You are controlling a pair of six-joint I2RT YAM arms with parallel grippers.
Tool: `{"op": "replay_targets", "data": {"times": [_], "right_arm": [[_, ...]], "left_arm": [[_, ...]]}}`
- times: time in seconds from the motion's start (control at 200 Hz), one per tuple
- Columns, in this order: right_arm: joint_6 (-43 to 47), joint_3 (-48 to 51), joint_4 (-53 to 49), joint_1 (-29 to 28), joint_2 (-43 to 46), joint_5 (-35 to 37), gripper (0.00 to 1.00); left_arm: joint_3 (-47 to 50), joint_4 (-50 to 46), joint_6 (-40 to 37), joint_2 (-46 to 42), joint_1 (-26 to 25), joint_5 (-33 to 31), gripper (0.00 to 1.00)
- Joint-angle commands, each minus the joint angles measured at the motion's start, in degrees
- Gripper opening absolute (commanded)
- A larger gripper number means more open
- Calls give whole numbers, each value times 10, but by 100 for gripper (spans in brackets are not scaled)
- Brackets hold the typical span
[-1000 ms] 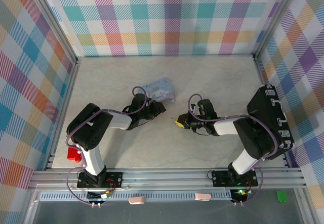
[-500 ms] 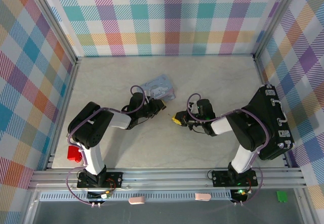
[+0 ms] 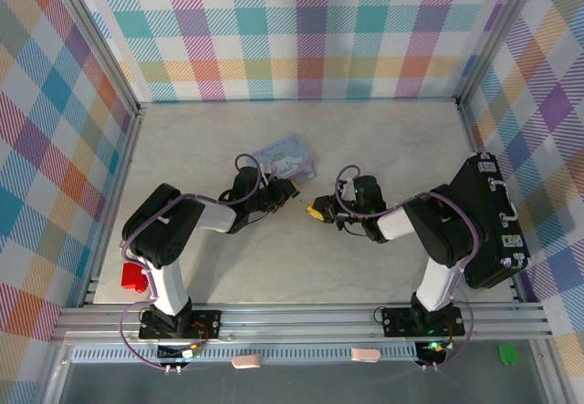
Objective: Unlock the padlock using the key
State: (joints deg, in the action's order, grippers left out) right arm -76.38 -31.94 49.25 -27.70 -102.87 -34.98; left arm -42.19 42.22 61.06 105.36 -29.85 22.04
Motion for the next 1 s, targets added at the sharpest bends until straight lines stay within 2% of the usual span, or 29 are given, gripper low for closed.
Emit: {"op": "replay_targets", "data": {"times": [0.0,0.2,0.995], "right_arm": [[-17,-13,43,-3,-12,-11,0],[-39,-14,80,-3,-31,-9,0],[-53,-16,121,-2,-60,-18,0]], "left_arm": [[4,-18,49,5,4,41,8],[8,-16,50,-7,4,41,8],[11,-27,42,-12,5,43,8]]}}
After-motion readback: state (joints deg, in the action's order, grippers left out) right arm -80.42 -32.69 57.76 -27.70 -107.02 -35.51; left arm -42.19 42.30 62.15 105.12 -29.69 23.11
